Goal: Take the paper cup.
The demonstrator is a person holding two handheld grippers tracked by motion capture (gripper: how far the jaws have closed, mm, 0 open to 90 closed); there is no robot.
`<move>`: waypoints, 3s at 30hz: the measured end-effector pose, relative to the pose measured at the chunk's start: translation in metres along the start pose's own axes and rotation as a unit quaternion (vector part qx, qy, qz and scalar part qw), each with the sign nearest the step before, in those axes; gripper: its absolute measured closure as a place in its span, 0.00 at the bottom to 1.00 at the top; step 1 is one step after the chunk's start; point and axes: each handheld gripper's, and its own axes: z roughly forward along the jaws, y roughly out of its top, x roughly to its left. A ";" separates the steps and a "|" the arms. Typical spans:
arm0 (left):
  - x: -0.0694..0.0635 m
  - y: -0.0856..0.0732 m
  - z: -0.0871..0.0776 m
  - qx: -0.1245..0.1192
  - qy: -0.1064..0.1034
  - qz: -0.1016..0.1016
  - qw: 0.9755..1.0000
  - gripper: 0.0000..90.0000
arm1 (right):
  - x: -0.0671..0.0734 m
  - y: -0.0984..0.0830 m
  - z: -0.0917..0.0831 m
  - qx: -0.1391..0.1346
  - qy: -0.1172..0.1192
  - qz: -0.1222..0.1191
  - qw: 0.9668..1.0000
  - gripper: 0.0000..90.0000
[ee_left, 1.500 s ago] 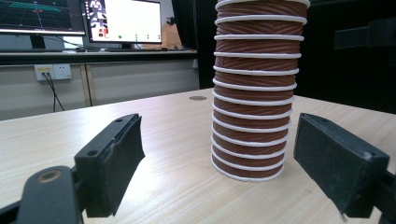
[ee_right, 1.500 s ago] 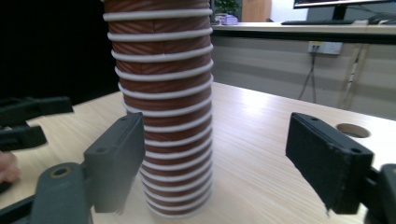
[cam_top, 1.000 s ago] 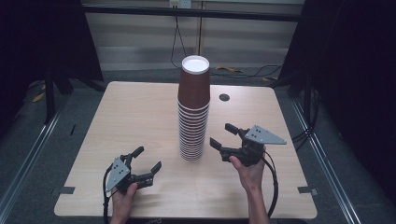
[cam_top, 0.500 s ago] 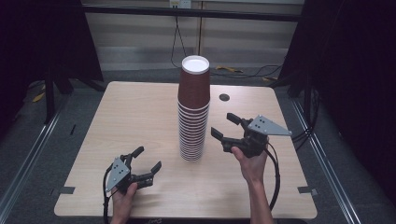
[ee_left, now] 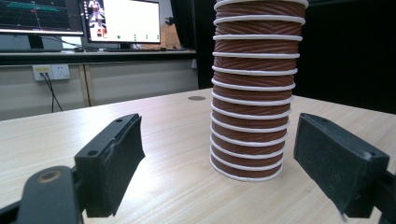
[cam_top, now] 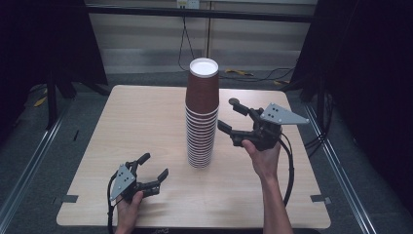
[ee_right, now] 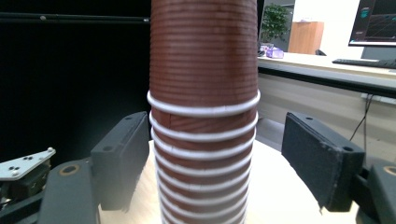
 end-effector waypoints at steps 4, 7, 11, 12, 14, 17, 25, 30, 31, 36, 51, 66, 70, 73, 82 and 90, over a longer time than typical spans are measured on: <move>0.000 0.000 0.000 0.000 -0.001 0.000 1.000 0.17 | -0.002 0.015 0.002 0.002 0.004 -0.005 1.000 0.25; 0.000 0.000 0.000 0.000 -0.001 0.000 1.000 0.17 | -0.003 0.023 0.005 0.004 0.009 -0.006 1.000 0.23; 0.000 0.000 0.000 0.000 -0.002 0.000 1.000 0.17 | -0.005 0.038 0.015 0.016 0.026 -0.007 1.000 0.22; 0.000 0.000 0.000 0.000 -0.002 0.000 1.000 0.17 | -0.005 0.038 0.015 0.016 0.026 -0.007 1.000 0.22; 0.000 0.000 0.000 0.000 -0.002 -0.001 1.000 0.17 | -0.006 0.043 0.018 0.020 0.031 -0.007 0.999 0.21; 0.000 0.000 0.000 -0.001 -0.002 -0.001 1.000 0.17 | -0.007 0.052 0.023 0.028 0.040 -0.010 0.999 0.21; 0.000 0.000 0.000 0.000 -0.003 -0.001 1.000 0.17 | -0.007 0.072 0.033 0.040 0.051 -0.022 0.998 0.21; 0.000 0.000 0.000 0.000 -0.003 -0.001 1.000 0.17 | -0.009 0.082 0.039 0.053 0.058 -0.022 0.997 0.20; 0.000 0.000 0.000 0.001 -0.002 0.000 1.000 0.17 | -0.009 0.085 0.042 0.058 0.064 -0.022 0.996 0.20; 0.000 0.000 0.000 0.000 -0.002 -0.001 1.000 0.17 | -0.008 0.093 0.049 0.066 0.071 -0.024 0.995 0.19; 0.000 0.000 0.000 -0.001 -0.005 -0.002 1.000 0.17 | -0.011 0.108 0.075 0.126 0.081 -0.027 0.988 0.16; 0.000 0.000 0.000 0.000 -0.005 -0.002 1.000 0.17 | -0.010 0.114 0.082 0.145 0.076 -0.040 0.986 0.22; 0.000 0.000 0.000 -0.001 -0.005 -0.002 1.000 0.17 | -0.010 0.114 0.081 0.143 0.077 -0.040 0.986 0.23; 0.000 0.000 0.000 -0.001 -0.006 0.000 1.000 0.17 | -0.010 0.114 0.081 0.141 0.078 -0.041 0.986 0.23; 0.000 0.000 0.000 -0.001 -0.005 -0.002 1.000 0.17 | -0.013 0.114 0.079 0.123 0.086 -0.035 0.988 0.24; 0.000 0.000 0.000 0.000 -0.006 0.000 1.000 0.17 | -0.015 0.122 0.073 0.095 0.090 -0.025 0.991 0.24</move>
